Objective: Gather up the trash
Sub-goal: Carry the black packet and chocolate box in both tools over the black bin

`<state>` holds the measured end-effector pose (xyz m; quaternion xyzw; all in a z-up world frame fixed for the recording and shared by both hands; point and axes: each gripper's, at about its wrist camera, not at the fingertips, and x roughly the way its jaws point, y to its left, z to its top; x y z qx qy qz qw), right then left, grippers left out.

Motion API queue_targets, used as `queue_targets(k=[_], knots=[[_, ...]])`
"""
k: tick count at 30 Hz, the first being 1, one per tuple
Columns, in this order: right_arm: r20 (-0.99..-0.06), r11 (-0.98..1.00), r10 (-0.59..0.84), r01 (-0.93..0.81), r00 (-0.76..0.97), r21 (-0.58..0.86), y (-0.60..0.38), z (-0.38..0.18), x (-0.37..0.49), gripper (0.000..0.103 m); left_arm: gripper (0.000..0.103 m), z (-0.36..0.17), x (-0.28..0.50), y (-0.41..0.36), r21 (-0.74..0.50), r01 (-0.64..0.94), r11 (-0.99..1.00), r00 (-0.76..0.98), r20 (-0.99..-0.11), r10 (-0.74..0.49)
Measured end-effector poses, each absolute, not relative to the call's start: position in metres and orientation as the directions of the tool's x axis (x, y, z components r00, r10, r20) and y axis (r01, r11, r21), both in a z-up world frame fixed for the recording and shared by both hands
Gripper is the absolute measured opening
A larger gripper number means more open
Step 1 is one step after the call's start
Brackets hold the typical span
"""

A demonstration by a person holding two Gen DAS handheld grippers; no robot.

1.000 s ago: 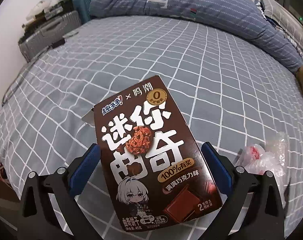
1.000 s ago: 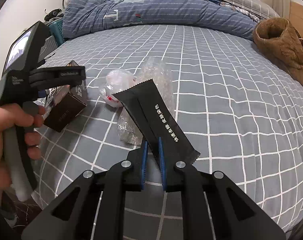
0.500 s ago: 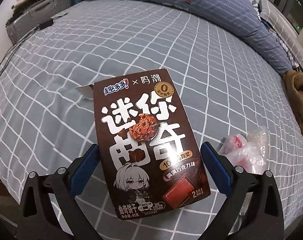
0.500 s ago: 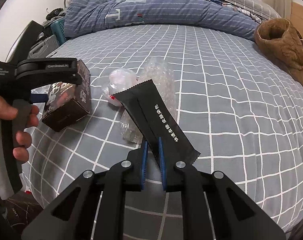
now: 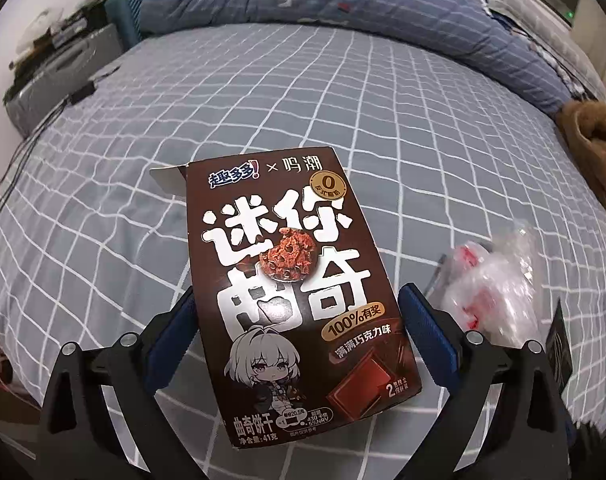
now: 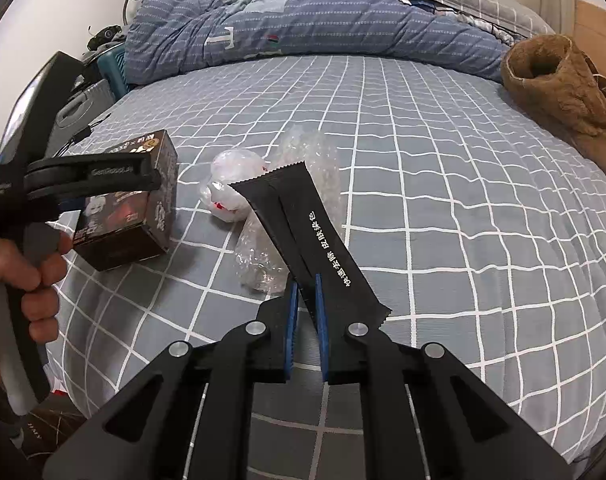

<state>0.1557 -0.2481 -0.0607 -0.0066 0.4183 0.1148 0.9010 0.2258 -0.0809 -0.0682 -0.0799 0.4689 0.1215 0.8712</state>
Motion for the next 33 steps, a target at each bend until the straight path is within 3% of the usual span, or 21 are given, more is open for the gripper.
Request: queue_targets(k=[15, 33], knots=[[-0.722, 0.979, 0.174, -0.198, 0.67, 0.052, -0.247, -0.04, 0.124, 0.003, 0.095, -0.054, 0.16, -0.089, -0.076, -0.125, 0.989, 0.574, -0.819, 0.01], [-0.725, 0.98, 0.19, -0.174, 0.662, 0.099, -0.234, -0.01, 0.057, 0.003, 0.095, -0.023, 0.083, -0.101, -0.044, -0.009, 0.999, 0.612, -0.79, -0.029]])
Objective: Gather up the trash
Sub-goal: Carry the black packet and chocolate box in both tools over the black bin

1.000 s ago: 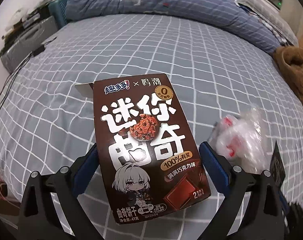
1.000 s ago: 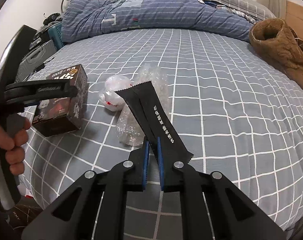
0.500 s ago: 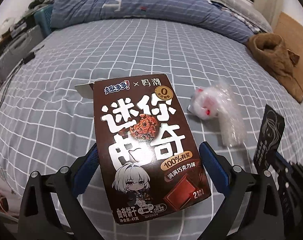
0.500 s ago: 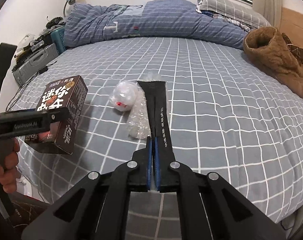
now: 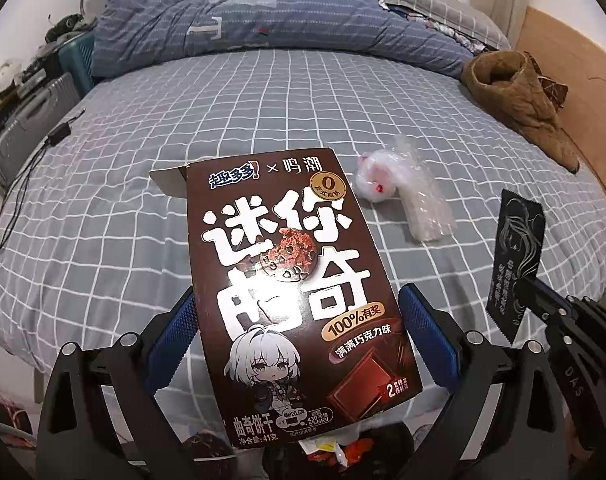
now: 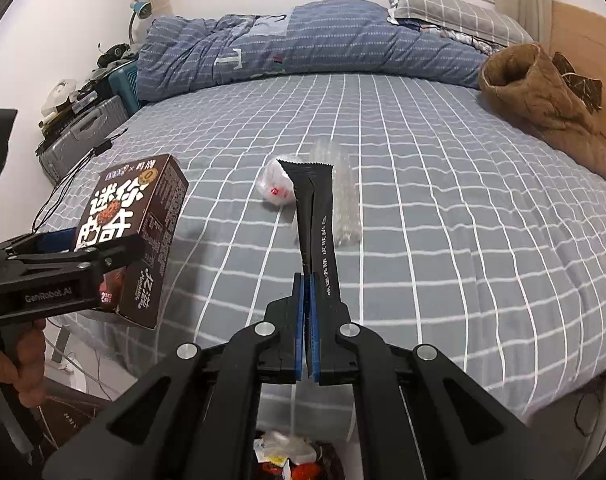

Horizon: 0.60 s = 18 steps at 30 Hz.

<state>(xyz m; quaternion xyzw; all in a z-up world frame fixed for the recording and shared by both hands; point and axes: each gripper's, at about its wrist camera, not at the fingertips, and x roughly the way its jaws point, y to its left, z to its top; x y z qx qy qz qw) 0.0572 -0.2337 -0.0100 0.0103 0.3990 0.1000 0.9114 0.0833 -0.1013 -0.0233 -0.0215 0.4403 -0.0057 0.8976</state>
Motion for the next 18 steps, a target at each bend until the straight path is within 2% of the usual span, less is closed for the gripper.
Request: queue_targets(k=[18], knots=[[-0.734, 0.986, 0.141, -0.165, 0.664, 0.04, -0.216, 0.01, -0.01, 0.003, 0.095, -0.019, 0.017, -0.108, -0.053, 0.011, 0.999, 0.604, -0.796, -0.049]])
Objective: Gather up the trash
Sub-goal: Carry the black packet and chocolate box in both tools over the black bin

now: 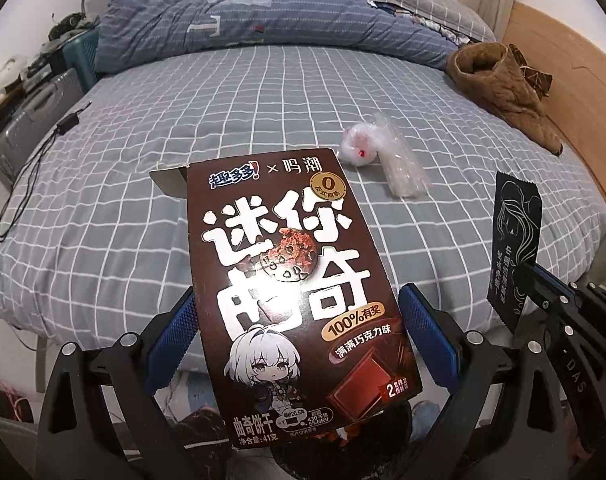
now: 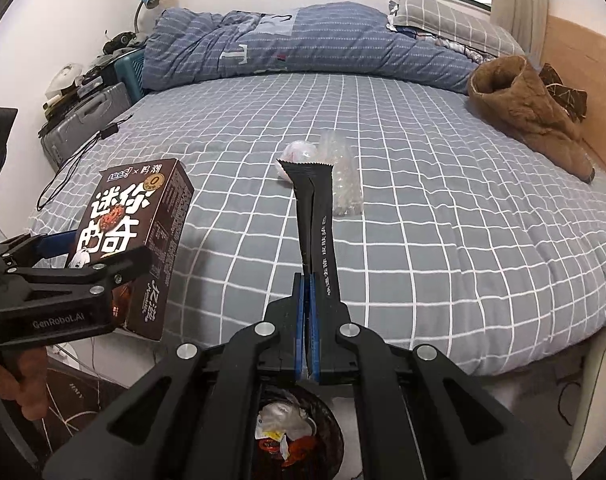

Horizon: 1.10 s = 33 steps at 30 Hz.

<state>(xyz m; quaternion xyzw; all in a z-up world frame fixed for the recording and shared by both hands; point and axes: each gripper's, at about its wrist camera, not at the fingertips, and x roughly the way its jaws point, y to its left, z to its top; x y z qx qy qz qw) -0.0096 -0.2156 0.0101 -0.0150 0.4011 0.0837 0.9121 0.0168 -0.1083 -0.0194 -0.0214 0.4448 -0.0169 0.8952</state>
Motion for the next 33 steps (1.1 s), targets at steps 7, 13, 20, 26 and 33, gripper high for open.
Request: queue_targets(k=[7, 13, 20, 26, 33], knots=[[-0.74, 0.985, 0.147, -0.166, 0.656, 0.048, -0.214, 0.014, -0.03, 0.003, 0.095, -0.014, -0.003, -0.109, -0.054, 0.016, 0.998, 0.612, -0.789, -0.052], [-0.739, 0.985, 0.144, -0.167, 0.658, 0.043, -0.209, 0.018, -0.047, 0.003, 0.095, -0.009, -0.022, -0.11, -0.055, 0.017, 0.998, 0.618, -0.784, -0.053], [-0.735, 0.984, 0.146, -0.17, 0.662, 0.043, -0.206, 0.023, -0.066, 0.003, 0.095, -0.007, -0.032, -0.11, -0.056, 0.018, 0.998, 0.62, -0.783, -0.055], [-0.735, 0.985, 0.146, -0.17, 0.662, 0.042, -0.206, 0.024, -0.08, 0.003, 0.095, -0.006, -0.031, -0.111, -0.052, 0.019, 0.998, 0.618, -0.784, -0.052], [-0.742, 0.984, 0.144, -0.176, 0.655, 0.035, -0.201, 0.016, -0.096, 0.003, 0.095, -0.02, -0.048, -0.113, -0.066, 0.025, 0.998, 0.611, -0.789, -0.067]])
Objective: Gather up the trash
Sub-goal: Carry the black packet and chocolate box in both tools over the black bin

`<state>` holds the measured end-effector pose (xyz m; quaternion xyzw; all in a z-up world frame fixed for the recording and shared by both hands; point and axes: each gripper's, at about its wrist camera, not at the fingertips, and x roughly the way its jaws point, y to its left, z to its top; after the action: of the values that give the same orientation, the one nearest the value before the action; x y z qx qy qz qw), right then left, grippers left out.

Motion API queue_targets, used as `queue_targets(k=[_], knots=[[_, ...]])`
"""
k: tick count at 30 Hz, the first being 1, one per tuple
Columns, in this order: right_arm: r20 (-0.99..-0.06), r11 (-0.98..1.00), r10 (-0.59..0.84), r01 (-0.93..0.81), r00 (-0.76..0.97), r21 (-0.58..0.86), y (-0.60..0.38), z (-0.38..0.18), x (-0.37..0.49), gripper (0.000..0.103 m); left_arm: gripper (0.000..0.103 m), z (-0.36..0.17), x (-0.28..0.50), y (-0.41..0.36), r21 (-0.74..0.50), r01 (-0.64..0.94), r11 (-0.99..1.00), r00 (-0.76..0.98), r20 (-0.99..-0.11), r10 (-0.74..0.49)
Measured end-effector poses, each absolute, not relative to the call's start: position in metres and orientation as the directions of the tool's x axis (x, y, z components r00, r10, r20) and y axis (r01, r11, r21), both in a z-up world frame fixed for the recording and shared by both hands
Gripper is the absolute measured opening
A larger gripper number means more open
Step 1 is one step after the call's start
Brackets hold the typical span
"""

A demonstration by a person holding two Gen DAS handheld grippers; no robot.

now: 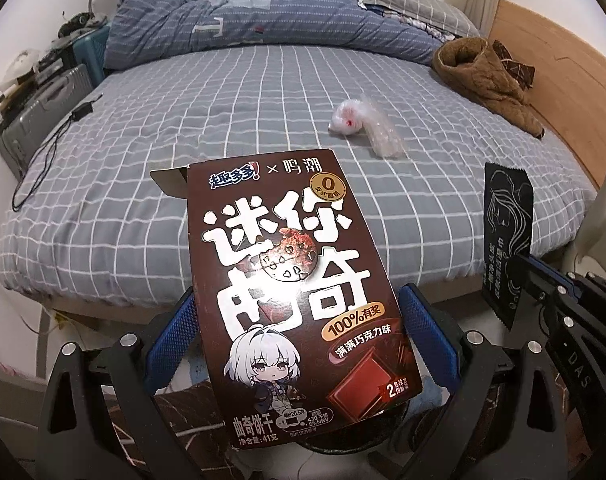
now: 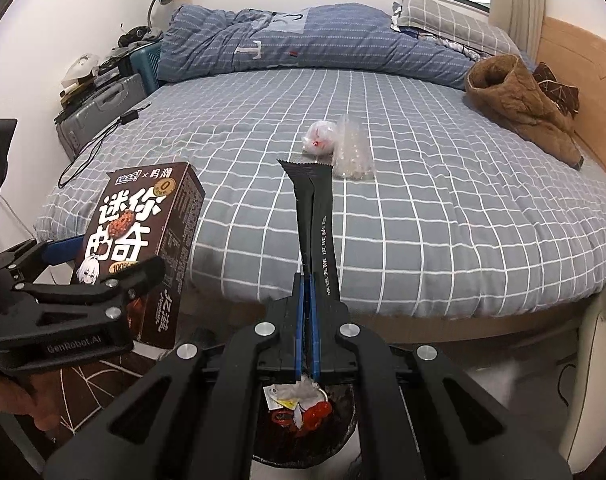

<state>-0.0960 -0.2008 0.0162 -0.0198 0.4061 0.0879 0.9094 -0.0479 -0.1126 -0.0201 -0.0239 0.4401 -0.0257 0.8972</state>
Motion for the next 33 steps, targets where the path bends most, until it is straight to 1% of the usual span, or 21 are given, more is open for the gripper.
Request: queue_targets(k=[10, 14, 29, 33], knots=[[-0.759, 0.983, 0.154, -0.175, 0.632, 0.054, -0.197, -0.004, -0.116, 0.003, 0.095, -0.049, -0.074, -0.123, -0.075, 0.044, 0.996, 0.583, -0.808, -0.086], [-0.768, 0.983, 0.155, -0.176, 0.621, 0.057, -0.195, -0.015, -0.123, 0.003, 0.095, -0.059, -0.083, -0.121, -0.099, 0.04, 0.994, 0.575, -0.811, -0.104], [-0.822, 0.979, 0.18, -0.179, 0.54, 0.097, -0.183, -0.064, -0.135, 0.003, 0.095, -0.104, -0.108, -0.113, -0.081, 0.012, 0.997, 0.548, -0.834, -0.074], [-0.836, 0.971, 0.222, -0.189, 0.502, 0.144, -0.18, -0.082, -0.136, 0.003, 0.095, -0.119, -0.111, -0.106, -0.073, 0.011, 0.997, 0.535, -0.842, -0.068]])
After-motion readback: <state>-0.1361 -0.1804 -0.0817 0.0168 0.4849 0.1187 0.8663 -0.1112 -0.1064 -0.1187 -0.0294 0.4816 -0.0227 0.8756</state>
